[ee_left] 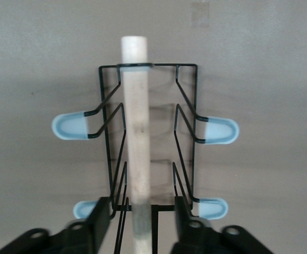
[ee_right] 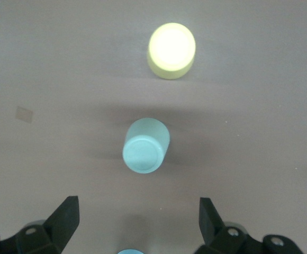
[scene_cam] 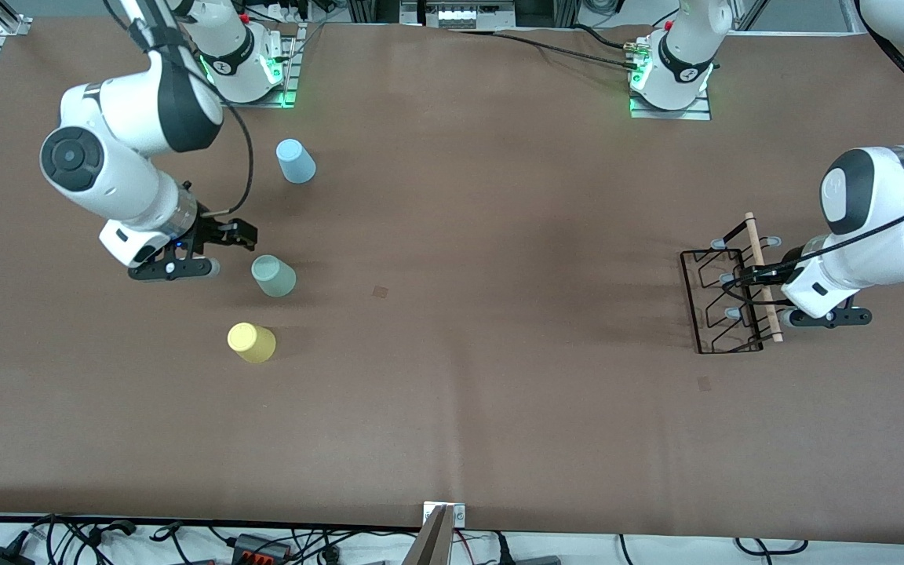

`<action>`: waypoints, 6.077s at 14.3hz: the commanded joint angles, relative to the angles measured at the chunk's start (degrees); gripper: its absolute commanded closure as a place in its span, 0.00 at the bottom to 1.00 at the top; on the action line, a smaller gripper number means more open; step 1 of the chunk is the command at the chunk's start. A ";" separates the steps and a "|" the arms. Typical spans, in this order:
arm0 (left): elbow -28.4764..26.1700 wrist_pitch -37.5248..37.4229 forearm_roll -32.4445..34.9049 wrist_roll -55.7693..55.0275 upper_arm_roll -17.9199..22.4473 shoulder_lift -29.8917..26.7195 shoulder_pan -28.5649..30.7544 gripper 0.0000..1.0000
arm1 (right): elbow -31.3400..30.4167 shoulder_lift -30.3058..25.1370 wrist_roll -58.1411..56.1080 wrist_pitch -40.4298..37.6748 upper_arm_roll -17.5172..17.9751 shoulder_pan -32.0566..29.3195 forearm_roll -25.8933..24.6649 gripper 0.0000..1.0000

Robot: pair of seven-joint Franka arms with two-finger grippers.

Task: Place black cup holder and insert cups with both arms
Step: 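Grasp the rack handle with the left gripper while the right gripper lowers, then carry the rack to the table middle with the left gripper, then release the rack and raise the left gripper while the right gripper grasps the teal cup, then carry the teal cup with the right gripper onto a rack peg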

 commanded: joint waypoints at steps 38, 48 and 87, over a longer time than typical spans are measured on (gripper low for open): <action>27.06 1.17 -4.75 -41.11 -19.37 17.75 -29.98 0.98 | -11.92 5.68 8.05 24.52 -0.52 0.94 -0.24 0.00; 26.97 1.17 -4.31 -41.20 -19.11 18.81 -30.17 0.05 | -15.36 10.16 8.05 34.38 -0.52 1.20 -0.24 0.00; 9.92 -17.37 -2.11 1.52 2.86 -19.25 -10.04 0.00 | 4.59 7.43 62.98 16.37 12.57 21.77 -4.02 0.85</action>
